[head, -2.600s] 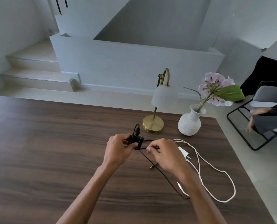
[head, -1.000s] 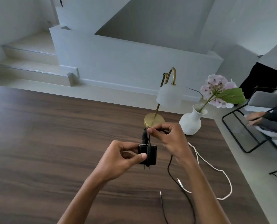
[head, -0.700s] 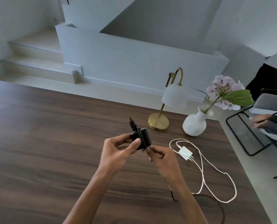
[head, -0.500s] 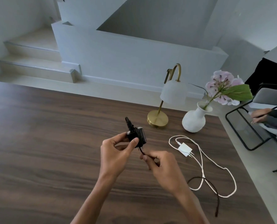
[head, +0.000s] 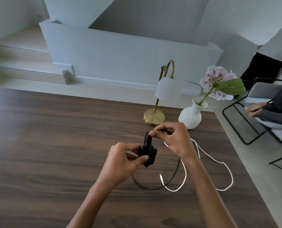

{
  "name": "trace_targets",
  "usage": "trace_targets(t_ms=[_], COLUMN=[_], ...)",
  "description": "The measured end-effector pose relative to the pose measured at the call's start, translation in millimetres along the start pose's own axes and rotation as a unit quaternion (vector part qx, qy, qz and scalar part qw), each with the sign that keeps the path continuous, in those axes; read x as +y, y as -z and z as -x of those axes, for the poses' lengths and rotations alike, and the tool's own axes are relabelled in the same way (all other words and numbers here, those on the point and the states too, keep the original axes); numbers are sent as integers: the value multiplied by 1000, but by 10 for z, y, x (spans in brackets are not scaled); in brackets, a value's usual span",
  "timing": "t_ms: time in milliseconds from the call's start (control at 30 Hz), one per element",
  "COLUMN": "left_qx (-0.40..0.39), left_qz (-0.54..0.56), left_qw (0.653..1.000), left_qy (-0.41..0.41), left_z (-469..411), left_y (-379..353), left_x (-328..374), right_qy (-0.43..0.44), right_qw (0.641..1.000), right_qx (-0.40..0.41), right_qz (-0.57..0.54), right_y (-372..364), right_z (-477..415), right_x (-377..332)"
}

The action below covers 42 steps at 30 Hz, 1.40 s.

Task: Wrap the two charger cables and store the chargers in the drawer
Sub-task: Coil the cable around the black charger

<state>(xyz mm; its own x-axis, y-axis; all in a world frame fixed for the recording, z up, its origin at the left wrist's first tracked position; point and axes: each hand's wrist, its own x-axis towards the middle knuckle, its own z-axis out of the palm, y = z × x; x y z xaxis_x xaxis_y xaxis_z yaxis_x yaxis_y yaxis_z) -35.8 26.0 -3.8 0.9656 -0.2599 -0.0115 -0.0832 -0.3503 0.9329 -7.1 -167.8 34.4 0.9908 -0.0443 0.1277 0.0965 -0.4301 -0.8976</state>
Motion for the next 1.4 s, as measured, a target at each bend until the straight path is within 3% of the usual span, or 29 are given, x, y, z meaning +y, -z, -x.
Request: trace_targets(t_ms=[167, 333, 467, 600, 767, 867, 1000, 1100, 1233, 1400], left_qx=[-32, 54, 131, 161, 114, 57, -44, -87, -83, -12], left_qz=[167, 249, 203, 140, -7, -34, -16, 14, 104, 219], left_qw=[985, 966, 969, 977, 993, 997, 998, 995, 990, 975], left_qy=[13, 42, 51, 31, -24, -33, -35, -48, -47, -26], left_z=[-31, -100, -162, -159, -120, -57, 55, 150, 330, 574], left_y=[-8, -17, -89, -200, -293, -343, -411, -470, -548, -691], left_x=[-49, -85, -100, -75, -10, 21, 72, 132, 187, 287], right_qy=[-131, -171, -102, -73, -60, -49, 0, -1, -44, -108], right_qw=[975, 976, 994, 989, 979, 979, 989, 999, 991, 980], right_qx=[34, 13, -24, -41, -19, 3, 17, 5, 38, 45], right_qz=[-175, -138, -22, 122, 193, 197, 145, 35, -118, -159], right_y=[-238, -473, -482, -315, -15, 226, 486, 523, 483, 297], right_z=[65, 350, 590, 679, 742, 701, 587, 546, 688, 1062], right_x=[317, 554, 512, 313, 91, 33, 54, 199, 390, 521])
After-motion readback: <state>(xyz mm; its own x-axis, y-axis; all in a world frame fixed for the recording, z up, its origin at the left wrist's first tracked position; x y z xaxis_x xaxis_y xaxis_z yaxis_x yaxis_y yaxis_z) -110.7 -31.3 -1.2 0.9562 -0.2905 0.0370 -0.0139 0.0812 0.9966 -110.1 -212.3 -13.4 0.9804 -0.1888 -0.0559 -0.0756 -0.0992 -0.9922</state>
